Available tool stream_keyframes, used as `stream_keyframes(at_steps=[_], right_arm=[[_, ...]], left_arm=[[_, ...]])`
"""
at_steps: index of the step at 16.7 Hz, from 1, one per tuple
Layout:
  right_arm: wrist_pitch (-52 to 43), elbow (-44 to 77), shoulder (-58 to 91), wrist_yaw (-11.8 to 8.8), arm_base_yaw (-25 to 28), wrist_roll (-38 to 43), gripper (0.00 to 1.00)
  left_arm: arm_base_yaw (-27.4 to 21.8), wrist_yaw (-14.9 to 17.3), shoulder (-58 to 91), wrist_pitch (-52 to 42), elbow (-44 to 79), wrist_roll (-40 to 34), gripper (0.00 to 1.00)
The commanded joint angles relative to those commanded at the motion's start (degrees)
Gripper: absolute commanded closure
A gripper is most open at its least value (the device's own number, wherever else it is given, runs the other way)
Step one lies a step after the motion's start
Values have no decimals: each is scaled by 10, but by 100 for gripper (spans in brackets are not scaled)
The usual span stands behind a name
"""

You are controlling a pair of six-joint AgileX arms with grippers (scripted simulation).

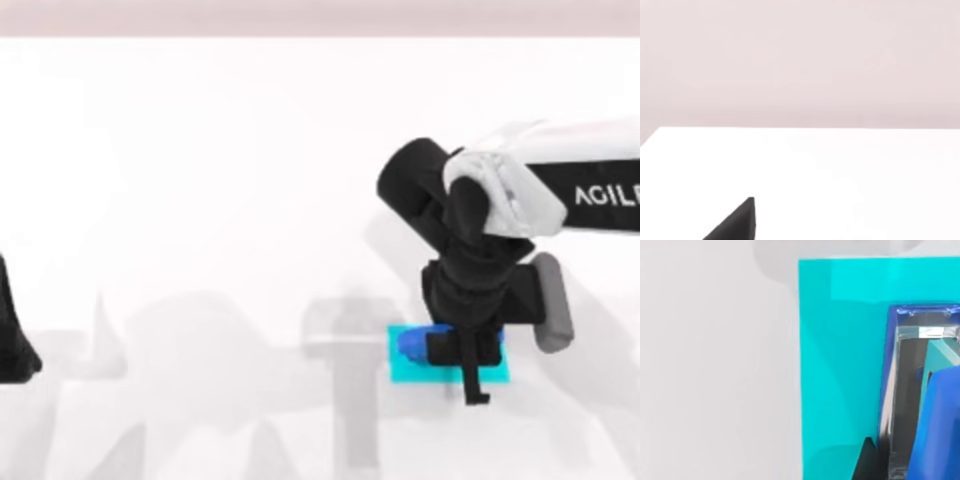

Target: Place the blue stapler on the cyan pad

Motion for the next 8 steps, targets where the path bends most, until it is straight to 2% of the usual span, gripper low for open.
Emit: stream_keyframes(at_steps=[8], right_arm=[[0, 0, 0, 0, 0, 0, 32]], left_arm=[[0, 0, 0, 0, 0, 0, 0]])
